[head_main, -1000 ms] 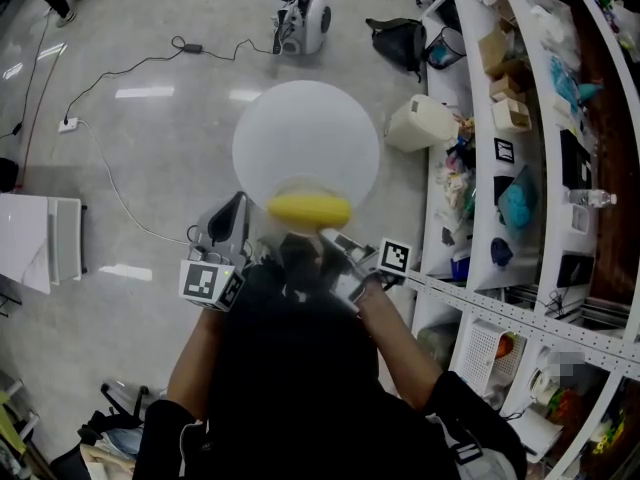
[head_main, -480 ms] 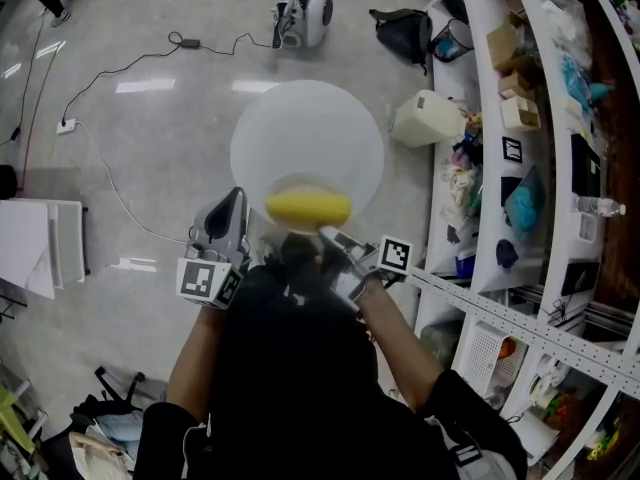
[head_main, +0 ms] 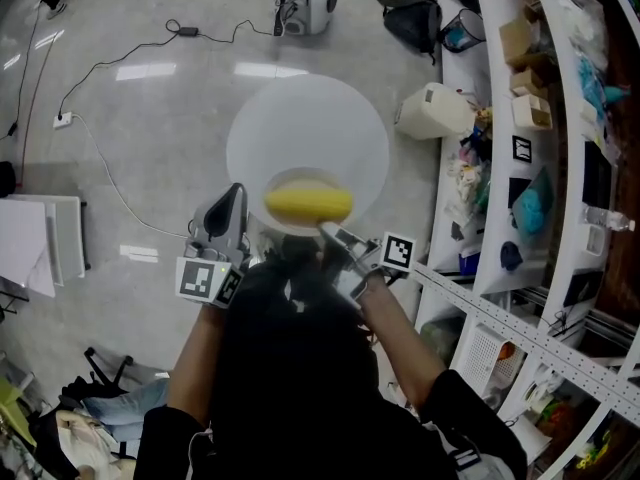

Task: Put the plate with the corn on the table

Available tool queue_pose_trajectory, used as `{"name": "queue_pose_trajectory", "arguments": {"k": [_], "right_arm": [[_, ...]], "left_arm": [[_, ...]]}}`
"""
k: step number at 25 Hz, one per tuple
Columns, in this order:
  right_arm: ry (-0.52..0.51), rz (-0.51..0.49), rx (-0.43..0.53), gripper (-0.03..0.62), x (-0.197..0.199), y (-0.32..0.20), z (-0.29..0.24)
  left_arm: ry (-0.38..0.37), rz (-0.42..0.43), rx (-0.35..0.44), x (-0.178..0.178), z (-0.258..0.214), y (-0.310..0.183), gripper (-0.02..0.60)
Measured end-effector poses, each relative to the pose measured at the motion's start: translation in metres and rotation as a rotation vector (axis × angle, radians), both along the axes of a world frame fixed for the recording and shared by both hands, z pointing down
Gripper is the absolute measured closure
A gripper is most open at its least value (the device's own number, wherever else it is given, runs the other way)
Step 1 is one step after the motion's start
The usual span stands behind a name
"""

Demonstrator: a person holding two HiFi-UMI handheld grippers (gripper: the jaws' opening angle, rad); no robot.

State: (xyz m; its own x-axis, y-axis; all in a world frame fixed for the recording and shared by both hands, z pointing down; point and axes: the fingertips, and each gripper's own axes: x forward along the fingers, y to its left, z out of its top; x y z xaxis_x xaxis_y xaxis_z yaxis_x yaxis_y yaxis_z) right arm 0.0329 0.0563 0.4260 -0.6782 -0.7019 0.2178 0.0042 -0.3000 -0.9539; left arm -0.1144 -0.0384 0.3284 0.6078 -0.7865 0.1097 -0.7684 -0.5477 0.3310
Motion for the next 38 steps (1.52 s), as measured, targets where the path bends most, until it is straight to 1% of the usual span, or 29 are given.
{"name": "queue_pose_trajectory", "arguments": {"k": [4,6,9,13,17,24,34,38], "right_arm": [[-0.004,-0.002,-0.008,0.568,0.005,-0.01,0.009],[-0.006,-0.003,-0.011,0.568,0.008,-0.016,0.014],[-0.008,-0.006,-0.019,0.568,0.012,-0.025,0.023],[-0.003,-0.019,-0.024,0.568,0.02,-0.031,0.036],[-0.006,-0.027,-0.024,0.568,0.026,-0.036,0.048],[-0.011,-0.037,-0.037,0.568,0.028,-0.048,0.07],[-0.01,-0.056,-0.033,0.568,0.03,-0.071,0.102],[-0.008,-0.062,-0.03,0.568,0.031,-0.076,0.114]], "left_arm": [[0.004,0.002,-0.004,0.006,0.011,-0.013,0.577],[-0.005,0.01,-0.018,0.01,0.02,-0.018,0.576],[-0.023,0.026,-0.016,0.016,0.033,-0.028,0.576],[-0.003,0.007,-0.04,0.025,0.04,-0.038,0.577],[-0.005,0.006,-0.035,0.031,0.052,-0.043,0.577],[-0.008,-0.001,-0.053,0.033,0.074,-0.062,0.577],[-0.014,0.01,-0.069,0.039,0.107,-0.087,0.577],[-0.013,0.017,-0.093,0.039,0.124,-0.092,0.577]]}}
